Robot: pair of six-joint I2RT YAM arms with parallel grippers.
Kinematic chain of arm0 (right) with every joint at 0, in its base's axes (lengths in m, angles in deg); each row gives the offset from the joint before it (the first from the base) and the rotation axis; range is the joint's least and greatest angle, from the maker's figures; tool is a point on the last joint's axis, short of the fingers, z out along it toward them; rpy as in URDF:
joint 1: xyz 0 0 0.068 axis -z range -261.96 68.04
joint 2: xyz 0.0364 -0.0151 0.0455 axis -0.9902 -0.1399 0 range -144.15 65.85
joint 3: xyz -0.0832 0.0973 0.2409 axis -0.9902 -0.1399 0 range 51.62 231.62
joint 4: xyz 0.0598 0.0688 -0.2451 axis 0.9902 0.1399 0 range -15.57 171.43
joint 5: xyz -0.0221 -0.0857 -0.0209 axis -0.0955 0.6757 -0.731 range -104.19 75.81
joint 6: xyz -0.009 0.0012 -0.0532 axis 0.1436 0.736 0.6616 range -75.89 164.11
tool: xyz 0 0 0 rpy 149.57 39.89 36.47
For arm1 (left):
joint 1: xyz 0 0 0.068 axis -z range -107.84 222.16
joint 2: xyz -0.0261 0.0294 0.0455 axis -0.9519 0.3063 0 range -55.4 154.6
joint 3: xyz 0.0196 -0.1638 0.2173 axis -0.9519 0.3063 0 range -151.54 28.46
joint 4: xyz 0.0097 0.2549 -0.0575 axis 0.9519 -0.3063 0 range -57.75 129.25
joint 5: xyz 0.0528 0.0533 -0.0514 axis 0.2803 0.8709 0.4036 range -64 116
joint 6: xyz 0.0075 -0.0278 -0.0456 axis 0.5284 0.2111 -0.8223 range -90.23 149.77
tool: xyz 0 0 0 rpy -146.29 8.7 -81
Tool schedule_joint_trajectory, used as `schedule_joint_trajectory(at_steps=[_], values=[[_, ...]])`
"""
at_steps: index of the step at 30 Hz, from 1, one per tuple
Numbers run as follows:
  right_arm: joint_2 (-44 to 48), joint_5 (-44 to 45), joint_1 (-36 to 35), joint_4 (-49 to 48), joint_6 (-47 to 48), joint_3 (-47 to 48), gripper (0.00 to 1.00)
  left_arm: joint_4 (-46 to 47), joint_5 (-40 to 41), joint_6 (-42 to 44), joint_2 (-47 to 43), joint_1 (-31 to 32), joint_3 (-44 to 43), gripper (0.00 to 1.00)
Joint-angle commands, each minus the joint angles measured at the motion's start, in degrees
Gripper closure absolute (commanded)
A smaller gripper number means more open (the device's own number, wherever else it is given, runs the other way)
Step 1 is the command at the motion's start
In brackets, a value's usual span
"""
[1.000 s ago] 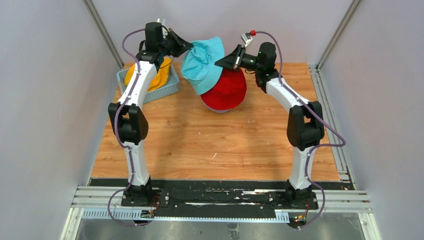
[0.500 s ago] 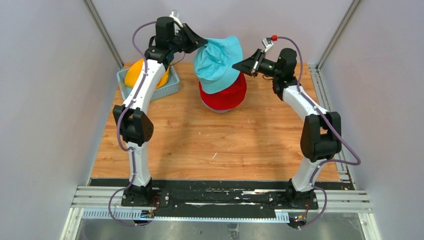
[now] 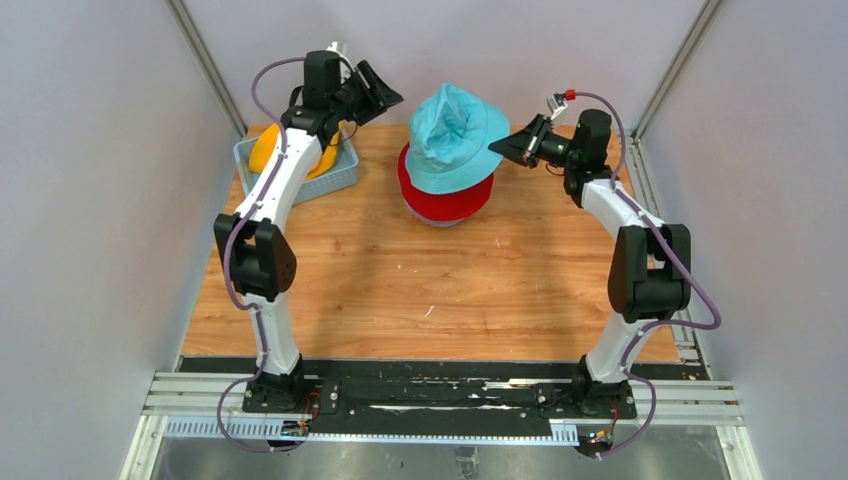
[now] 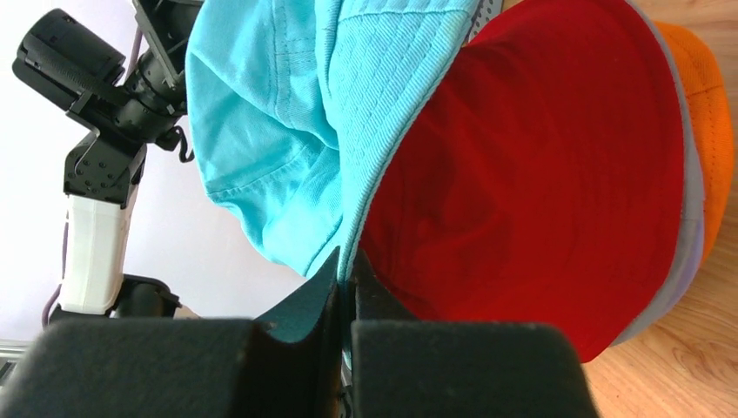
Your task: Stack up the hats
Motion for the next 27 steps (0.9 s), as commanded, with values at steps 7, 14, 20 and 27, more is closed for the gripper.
schedule_joint_trajectory(at_steps=[7,14,20,27], values=[[-7.3,-0.9,0.5,0.1,4.2,-3.0,0.99,18.0,2.1,0.3,-13.9,-1.7,24.8,0.42],[-10.4,-0.8,-1.6,2.1,7.0,-1.7,1.0,26.0,-0.9,-1.7,-14.7,-1.7,33.7,0.42],[-10.4,-1.1,-2.9,3.4,8.2,-1.0,0.99,36.8,-5.5,-7.2,-14.2,-1.7,40.6,0.42],[-10.4,-1.1,-3.2,4.0,8.4,0.0,0.99,40.2,-10.2,-10.0,-13.2,-1.6,42.9,0.42]])
